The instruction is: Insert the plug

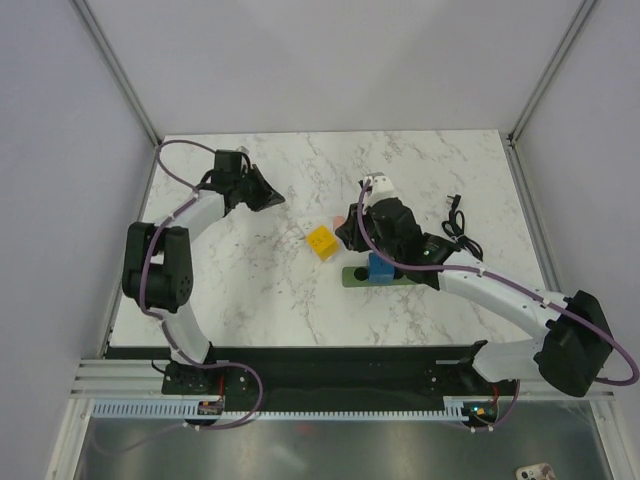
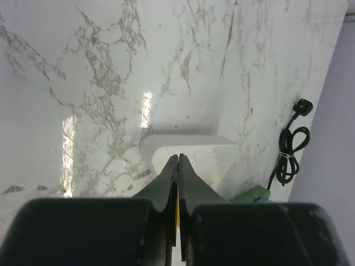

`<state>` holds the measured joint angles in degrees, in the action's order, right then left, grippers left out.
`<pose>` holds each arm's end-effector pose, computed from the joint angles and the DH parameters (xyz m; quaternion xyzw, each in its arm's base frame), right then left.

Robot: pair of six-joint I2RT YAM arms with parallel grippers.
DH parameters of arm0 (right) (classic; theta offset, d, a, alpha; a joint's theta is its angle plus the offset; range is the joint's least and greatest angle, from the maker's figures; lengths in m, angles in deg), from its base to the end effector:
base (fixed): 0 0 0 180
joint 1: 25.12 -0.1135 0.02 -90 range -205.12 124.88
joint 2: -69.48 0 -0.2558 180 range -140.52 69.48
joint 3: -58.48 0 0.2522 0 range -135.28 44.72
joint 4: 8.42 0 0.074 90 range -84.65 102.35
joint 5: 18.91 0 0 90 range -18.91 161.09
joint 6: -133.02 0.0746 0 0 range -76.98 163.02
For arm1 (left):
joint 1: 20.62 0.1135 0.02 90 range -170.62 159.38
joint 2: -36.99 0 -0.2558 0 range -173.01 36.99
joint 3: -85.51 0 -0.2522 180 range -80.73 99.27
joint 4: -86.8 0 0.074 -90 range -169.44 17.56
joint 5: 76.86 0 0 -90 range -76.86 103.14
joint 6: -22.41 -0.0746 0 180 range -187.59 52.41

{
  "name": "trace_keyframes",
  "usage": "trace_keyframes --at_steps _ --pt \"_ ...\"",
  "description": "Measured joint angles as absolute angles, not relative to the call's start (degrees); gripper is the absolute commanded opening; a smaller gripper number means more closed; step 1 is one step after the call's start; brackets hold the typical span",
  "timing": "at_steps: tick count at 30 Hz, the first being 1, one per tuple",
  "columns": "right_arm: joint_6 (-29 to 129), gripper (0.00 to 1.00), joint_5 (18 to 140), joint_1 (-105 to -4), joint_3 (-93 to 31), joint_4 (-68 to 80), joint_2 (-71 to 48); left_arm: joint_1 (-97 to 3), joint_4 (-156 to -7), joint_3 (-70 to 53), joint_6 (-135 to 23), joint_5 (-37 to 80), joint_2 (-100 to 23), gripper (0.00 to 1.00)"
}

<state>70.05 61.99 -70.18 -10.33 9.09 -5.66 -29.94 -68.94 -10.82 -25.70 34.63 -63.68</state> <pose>0.2486 0.2324 0.2733 -0.0881 0.8317 0.2664 0.4790 0.4064 -0.0944 0.1966 -0.1771 0.8806 -0.3283 0.2922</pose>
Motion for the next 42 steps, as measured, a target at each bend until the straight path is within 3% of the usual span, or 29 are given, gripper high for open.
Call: trace_keyframes --at_steps 13,23,36,40,41,42 --pt "62.51 0.0 63.08 -69.68 -19.05 25.75 -5.9 -30.62 -70.89 -8.2 -26.05 36.38 -77.49 0.02" --pt "59.71 0.0 63.06 -69.57 -22.64 34.19 -7.36 -34.68 -77.18 -11.39 -25.37 37.39 -78.39 0.02" --pt "48.78 0.0 63.56 -69.61 -43.6 49.46 -21.94 -40.15 -81.23 -21.29 -20.72 39.14 -74.02 0.03" --pt "43.71 0.0 63.41 -70.24 -51.49 54.51 -30.92 -34.73 -78.17 -24.77 -19.84 39.11 -68.66 0.21" --pt "42.25 0.0 63.28 -70.57 -53.0 55.47 -33.09 -33.24 -77.68 -25.56 -19.58 39.16 -67.11 0.38" --pt "40.76 0.0 62.97 -70.94 -54.13 56.46 -35.08 -31.51 -77.25 -26.54 -19.34 39.27 -65.21 0.45"
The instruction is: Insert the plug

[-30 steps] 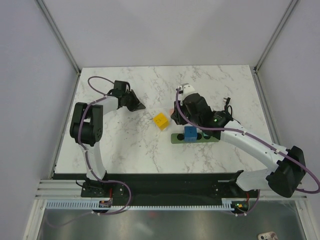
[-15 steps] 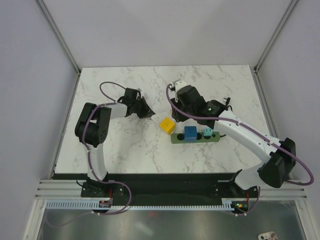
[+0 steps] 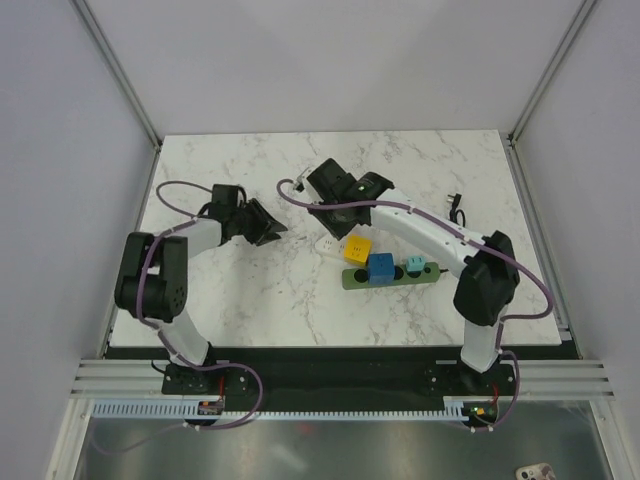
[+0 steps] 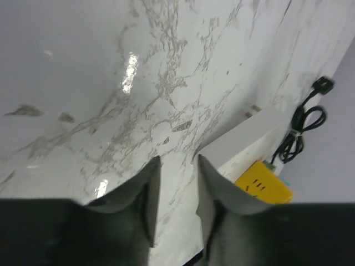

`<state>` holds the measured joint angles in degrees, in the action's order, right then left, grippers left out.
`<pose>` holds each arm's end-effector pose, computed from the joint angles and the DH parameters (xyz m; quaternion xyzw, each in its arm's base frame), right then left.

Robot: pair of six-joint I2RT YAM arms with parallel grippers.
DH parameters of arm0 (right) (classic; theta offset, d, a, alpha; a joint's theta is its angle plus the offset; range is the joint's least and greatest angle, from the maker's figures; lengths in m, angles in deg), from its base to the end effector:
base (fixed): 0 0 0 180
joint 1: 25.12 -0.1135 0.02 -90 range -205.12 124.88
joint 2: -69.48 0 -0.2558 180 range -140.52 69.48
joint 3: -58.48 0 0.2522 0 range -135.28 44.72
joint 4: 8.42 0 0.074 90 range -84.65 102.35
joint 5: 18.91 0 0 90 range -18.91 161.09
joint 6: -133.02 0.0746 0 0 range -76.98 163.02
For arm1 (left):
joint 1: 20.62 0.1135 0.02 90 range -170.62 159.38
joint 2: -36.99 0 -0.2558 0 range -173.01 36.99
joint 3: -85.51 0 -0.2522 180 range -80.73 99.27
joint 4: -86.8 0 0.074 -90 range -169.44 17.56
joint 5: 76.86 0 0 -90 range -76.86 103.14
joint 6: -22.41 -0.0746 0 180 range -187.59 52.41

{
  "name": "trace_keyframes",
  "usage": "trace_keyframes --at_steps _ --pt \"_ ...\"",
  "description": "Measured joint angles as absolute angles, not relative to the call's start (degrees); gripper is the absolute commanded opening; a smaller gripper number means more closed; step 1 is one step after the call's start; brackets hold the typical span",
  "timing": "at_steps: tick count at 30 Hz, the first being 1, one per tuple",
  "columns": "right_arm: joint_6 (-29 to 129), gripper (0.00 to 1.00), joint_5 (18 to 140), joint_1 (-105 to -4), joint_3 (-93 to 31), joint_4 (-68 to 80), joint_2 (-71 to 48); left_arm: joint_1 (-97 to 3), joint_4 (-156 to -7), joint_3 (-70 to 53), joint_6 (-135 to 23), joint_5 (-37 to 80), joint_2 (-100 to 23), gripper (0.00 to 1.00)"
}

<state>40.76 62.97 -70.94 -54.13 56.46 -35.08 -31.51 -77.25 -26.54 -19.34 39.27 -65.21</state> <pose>0.2967 0.2902 0.2726 -0.3710 0.8813 0.0426 0.2896 0.3598 -0.1027 0.1133 -0.2205 0.8923 -0.3485 0.1835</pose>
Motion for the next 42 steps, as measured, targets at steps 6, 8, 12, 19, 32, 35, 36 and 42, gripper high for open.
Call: trace_keyframes --at_steps 6,8,12,19,32,35,36,42 --pt "31.14 0.0 62.4 -72.69 -57.32 60.57 -42.44 -23.47 -74.82 -32.48 -17.44 41.12 -51.96 0.85" --pt "27.56 0.0 62.32 -73.33 -57.85 60.83 -43.21 -21.18 -73.88 -34.52 -17.35 42.41 -47.79 0.87" --pt "21.81 0.0 62.38 -74.66 -59.6 61.11 -44.04 -16.1 -71.32 -37.82 -17.53 43.77 -40.75 0.87" --pt "18.31 0.0 61.75 -76.12 -67.31 64.3 -50.79 -11.78 -65.64 -39.22 -21.42 44.77 -36.12 0.87" --pt "17.48 0.0 57.2 -76.39 -72.75 71.08 -58.07 -9.18 -61.09 -41.58 -27.67 44.08 -27.35 0.87" --pt "17.42 0.0 57.29 -76.39 -73.45 71.61 -58.27 -9.18 -61.07 -41.64 -28.04 43.68 -27.11 0.87" --pt "17.42 0.0 57.33 -76.34 -73.93 71.93 -58.53 -9.18 -61.05 -41.69 -28.08 43.66 -27.11 0.87" --pt "17.44 0.0 58.12 -76.1 -75.22 72.44 -60.32 -9.18 -60.66 -41.75 -28.26 43.62 -27.11 0.87"
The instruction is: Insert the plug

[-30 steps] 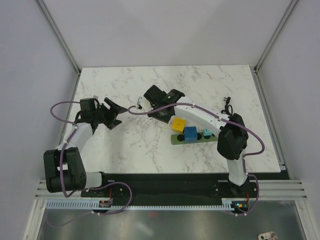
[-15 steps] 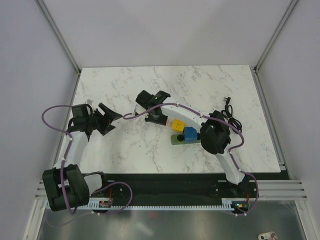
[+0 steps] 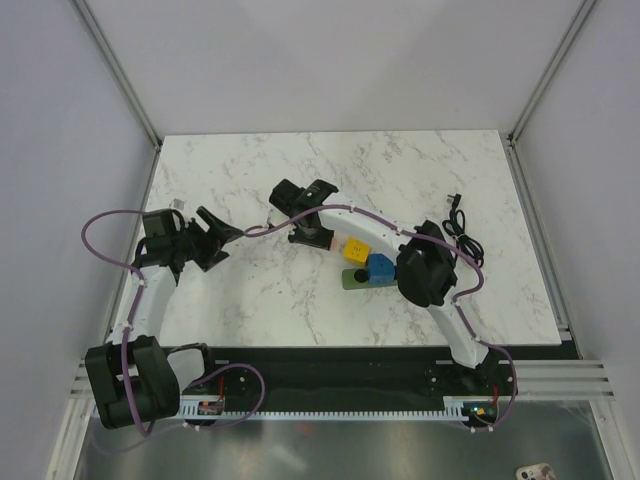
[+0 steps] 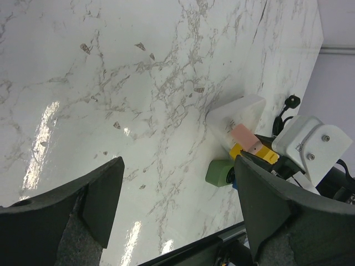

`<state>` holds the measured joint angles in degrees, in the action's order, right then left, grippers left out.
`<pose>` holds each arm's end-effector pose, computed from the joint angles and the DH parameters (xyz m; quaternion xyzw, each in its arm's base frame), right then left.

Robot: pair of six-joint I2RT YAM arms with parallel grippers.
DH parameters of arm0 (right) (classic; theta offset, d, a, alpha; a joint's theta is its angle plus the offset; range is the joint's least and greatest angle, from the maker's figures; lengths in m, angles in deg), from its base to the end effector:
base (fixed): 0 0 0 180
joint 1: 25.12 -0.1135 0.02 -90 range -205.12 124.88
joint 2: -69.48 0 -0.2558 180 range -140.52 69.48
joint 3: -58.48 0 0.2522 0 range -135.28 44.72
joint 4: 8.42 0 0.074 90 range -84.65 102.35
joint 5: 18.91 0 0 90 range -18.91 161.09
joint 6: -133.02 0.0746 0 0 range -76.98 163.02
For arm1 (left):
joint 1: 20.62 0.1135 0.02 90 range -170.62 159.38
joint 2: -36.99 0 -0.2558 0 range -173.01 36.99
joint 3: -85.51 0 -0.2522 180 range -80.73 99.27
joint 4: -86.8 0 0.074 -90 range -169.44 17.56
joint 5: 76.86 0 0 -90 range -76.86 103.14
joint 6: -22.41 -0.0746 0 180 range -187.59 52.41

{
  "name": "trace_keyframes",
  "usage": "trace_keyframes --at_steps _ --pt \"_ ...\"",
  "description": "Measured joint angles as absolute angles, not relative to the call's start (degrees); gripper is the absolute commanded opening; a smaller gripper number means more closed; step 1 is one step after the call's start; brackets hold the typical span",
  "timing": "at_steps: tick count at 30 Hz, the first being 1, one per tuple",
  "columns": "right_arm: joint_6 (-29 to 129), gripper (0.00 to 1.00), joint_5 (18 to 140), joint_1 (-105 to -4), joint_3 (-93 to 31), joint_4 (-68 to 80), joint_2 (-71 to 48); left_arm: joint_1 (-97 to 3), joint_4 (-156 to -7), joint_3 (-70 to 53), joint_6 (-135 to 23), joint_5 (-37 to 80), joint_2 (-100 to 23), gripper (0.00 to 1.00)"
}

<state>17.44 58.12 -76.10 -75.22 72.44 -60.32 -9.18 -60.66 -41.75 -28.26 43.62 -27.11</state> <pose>0.3079 0.3534 0.1843 -0.6015 0.7829 -0.0847 0.1347 0.2576 0.0135 0.1980 -0.2876 0.8462 -0.3258 0.3083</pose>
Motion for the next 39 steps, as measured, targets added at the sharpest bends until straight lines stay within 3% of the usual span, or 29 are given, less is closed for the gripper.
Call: trace_keyframes --at_steps 39 --pt "19.41 0.0 63.98 -69.15 -82.17 74.21 -64.74 -9.18 -60.22 -42.15 -28.28 43.22 -25.84 0.87"
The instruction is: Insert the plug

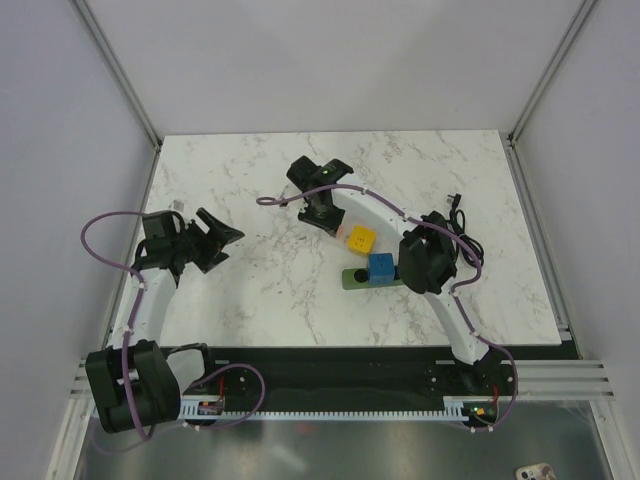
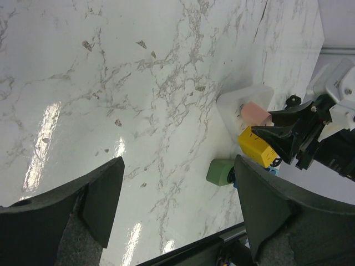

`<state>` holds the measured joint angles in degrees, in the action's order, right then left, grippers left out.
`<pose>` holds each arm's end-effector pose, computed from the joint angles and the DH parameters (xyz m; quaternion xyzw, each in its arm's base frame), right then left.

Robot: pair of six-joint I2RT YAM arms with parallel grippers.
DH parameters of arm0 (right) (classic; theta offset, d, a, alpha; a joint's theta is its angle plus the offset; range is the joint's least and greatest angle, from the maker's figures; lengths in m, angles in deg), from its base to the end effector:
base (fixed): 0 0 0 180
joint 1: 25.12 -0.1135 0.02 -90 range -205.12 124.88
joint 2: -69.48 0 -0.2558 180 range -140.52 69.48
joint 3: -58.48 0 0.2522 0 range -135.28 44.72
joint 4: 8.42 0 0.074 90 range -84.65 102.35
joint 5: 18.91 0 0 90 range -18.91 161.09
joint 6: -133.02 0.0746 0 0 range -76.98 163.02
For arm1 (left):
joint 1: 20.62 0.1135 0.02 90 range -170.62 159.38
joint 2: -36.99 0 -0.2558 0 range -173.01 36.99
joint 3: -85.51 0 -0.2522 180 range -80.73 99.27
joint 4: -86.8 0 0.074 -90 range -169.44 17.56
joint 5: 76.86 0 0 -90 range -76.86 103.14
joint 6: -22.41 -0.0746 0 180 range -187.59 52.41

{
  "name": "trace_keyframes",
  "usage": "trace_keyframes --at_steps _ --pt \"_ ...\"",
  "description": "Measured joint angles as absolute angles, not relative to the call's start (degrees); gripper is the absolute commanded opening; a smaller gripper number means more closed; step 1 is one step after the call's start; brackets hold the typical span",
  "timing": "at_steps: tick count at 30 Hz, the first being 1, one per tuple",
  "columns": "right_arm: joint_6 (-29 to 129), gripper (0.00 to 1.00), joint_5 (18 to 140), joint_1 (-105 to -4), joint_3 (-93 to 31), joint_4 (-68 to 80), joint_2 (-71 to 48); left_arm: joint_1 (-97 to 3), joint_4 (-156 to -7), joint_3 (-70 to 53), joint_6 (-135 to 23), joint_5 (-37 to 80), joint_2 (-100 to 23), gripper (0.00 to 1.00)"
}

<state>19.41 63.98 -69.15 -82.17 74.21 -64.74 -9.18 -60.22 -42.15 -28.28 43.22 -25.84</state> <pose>0.3546 0.3300 0.1813 -0.5453 0.8273 -0.0393 0.1289 0.2541 0.0133 0.1998 -0.2876 0.8455 -0.3232 0.3128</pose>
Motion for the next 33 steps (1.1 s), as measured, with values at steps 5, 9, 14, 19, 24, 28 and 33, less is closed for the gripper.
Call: trace_keyframes --at_steps 5,9,14,19,24,28,33 --pt "19.19 0.0 64.2 -67.71 -83.53 73.64 -65.76 -9.18 -60.18 -42.56 -28.28 43.22 -25.84 0.87" --pt "18.86 0.0 64.28 -67.53 -84.25 73.44 -66.46 -9.18 -60.2 -42.56 -28.3 43.2 -25.84 0.87" --pt "18.23 0.0 65.2 -67.03 -86.13 72.79 -68.43 -9.18 -60.2 -42.58 -28.3 43.2 -25.84 0.87" --pt "18.05 0.0 67.45 -66.0 -87.18 73.35 -69.17 -9.18 -60.18 -42.6 -28.3 43.18 -25.71 0.87" --pt "17.94 0.0 68.96 -65.37 -87.4 73.57 -69.65 -9.18 -60.18 -42.67 -28.3 43.03 -25.34 0.87" --pt "18.14 0.0 69.57 -65.09 -87.77 73.51 -69.63 -9.18 -60.18 -42.67 -28.3 43.0 -25.21 0.88" --pt "18.58 0.0 69.33 -64.63 -89.67 72.11 -70.31 -9.18 -60.2 -42.67 -28.3 42.98 -25.19 0.88"
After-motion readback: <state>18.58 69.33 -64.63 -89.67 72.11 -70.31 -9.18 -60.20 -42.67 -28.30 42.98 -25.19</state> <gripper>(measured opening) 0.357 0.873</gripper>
